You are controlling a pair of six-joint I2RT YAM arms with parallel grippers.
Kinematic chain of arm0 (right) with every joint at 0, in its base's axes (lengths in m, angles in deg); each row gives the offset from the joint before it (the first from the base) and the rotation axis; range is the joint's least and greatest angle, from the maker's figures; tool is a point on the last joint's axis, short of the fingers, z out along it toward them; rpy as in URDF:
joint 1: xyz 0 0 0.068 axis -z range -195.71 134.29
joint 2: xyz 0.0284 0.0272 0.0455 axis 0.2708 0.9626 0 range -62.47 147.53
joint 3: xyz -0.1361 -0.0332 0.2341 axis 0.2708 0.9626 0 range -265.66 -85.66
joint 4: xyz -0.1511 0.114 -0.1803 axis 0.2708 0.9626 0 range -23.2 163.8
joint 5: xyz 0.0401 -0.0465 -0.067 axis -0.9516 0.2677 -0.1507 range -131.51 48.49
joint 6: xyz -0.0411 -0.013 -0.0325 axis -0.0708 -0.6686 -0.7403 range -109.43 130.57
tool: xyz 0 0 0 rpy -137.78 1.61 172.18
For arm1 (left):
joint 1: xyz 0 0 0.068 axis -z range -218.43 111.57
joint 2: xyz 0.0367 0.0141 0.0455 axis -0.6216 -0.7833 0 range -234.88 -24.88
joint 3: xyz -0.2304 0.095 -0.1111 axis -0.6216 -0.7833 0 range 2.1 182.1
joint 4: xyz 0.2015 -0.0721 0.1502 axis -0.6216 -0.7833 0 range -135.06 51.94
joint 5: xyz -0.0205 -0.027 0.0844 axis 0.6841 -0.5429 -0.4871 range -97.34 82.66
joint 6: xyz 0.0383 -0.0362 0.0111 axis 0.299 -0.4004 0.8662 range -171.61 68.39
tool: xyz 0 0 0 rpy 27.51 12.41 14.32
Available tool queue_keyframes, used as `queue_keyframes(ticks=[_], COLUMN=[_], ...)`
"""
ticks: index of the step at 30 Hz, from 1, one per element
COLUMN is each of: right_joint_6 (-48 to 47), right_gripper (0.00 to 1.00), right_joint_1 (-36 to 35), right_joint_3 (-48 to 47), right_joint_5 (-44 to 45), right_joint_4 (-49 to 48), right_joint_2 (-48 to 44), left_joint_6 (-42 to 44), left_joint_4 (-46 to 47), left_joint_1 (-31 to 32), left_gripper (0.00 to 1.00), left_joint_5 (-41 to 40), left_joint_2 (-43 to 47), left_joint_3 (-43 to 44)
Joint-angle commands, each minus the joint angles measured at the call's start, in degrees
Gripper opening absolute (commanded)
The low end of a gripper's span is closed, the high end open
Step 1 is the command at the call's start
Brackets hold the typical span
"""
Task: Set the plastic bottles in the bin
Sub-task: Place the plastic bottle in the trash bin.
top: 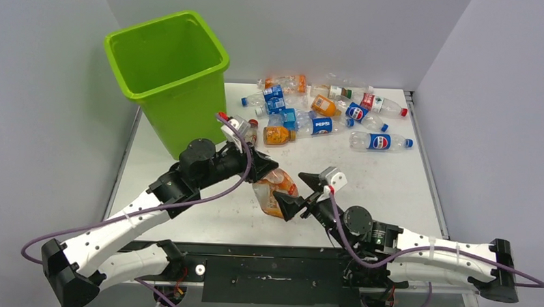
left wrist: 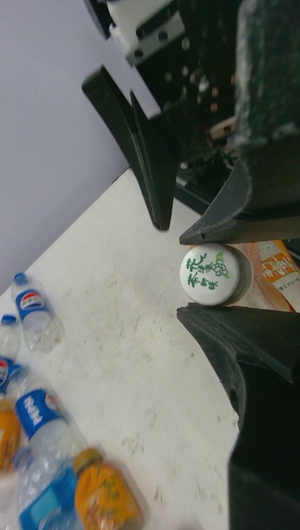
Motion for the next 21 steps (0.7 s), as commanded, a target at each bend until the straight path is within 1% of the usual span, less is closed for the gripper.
queue_keyframes(ticks=[1,3,5,6,9,11,12,13,14,16,18,21], right_joint_6=[9.5,10.2,10.3,10.6,12.3,14.3,15.4,16.3,17.4,18.9,20.0,20.8], right_gripper=[0.9,0.9,0.9,0.9,0.9,0.9,0.9,0.9,0.9,0.9,0.9,0.9], right_joint_1=[-0.3,-0.3,-0.3,-0.3,-0.2,-0.3,-0.3,-0.3,-0.3,-0.2,-0.1,-0.1], right_joint_3=[-9.1,-10.3,-10.1,-9.7,-8.3,-6.9,-5.7,-5.0,-4.1,-2.3,-0.9,0.1], right_joint_5=[0.6,-0.4,-0.4,0.9,6.1,9.2,3.1,10.6,12.4,13.9,14.6,14.2], right_joint_4=[12.4,14.7,15.6,16.3,18.0,18.6,18.7,18.7,18.8,18.7,18.7,18.5], right_joint_2=[-0.3,-1.5,-2.7,-3.0,-3.1,-3.3,-3.4,-3.8,-4.3,-5.1,-5.7,-5.6], left_joint_6=[10.2,14.6,18.5,20.0,23.7,27.0,29.7,32.6,34.1,35.4,35.6,40.4], left_joint_4=[-7.6,-9.7,-9.8,-9.6,-8.2,-5.9,-4.1,-1.8,0.8,3.9,7.2,12.3], left_joint_1=[-1.1,-3.0,-5.7,-7.6,-14.1,-16.0,-16.1,-16.6,-17.5,-20.9,-24.1,-26.1], left_gripper=[0.0,0.0,0.0,0.0,0.0,0.0,0.0,0.0,0.0,0.0,0.0,0.0], left_joint_5=[-14.2,-19.3,-23.7,-25.5,-27.4,-30.6,-33.0,-34.9,-36.1,-37.7,-37.5,-38.2], left_joint_2=[4.6,5.2,4.7,4.2,0.8,-2.1,-3.4,-5.2,-6.6,-10.0,-13.7,-19.3], left_joint_3=[12.2,18.1,23.8,26.8,35.8,41.1,43.1,44.6,46.1,49.8,51.7,53.6])
